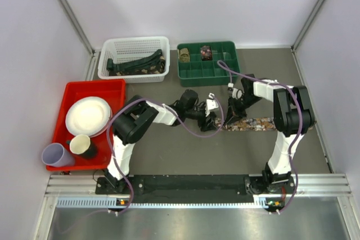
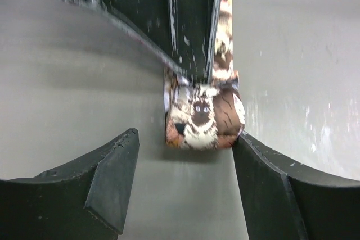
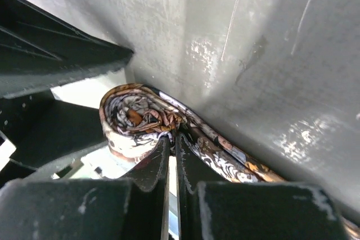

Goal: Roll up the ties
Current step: Roll the tie at the center of the board.

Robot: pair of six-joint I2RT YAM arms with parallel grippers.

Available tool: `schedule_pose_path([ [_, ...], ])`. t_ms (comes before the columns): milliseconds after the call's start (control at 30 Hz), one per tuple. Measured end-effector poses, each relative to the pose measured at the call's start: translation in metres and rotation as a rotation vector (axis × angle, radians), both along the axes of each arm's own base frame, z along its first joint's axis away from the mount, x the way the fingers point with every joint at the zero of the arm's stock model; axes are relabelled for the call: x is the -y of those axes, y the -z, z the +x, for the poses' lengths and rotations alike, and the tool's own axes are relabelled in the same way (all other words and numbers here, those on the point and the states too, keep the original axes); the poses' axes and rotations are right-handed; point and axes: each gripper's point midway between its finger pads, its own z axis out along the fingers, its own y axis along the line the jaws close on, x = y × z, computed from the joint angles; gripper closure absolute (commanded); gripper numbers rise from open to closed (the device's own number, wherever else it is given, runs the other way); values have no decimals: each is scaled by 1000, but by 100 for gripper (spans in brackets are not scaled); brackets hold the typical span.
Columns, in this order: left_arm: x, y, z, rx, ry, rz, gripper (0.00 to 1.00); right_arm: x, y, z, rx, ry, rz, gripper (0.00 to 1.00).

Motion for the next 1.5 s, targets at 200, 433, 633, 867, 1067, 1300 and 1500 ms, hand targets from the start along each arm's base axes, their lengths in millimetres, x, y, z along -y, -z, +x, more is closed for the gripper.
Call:
schedule_pose_path([
  [200,24,0,-5,4,25,-104,31,4,2,0,32,-25,-90,100],
  [433,45,1,-12,16,19,-141,73,4,2,1,55,-39,-156,100],
  [633,43,3,-7,14,-2,-70,87,3,1,3,60,-37,-153,94],
  [867,19,5,-6,86,-28,114,88,2,-15,11,54,-33,-50,38],
  [1067,10,4,-5,104,-14,190,88,-1,-35,9,47,-14,115,30],
  [1300,7,5,-5,111,8,223,88,-26,-41,-12,-24,7,315,52],
  [1500,7,5,-5,114,16,229,89,-36,-40,-5,6,11,370,54],
])
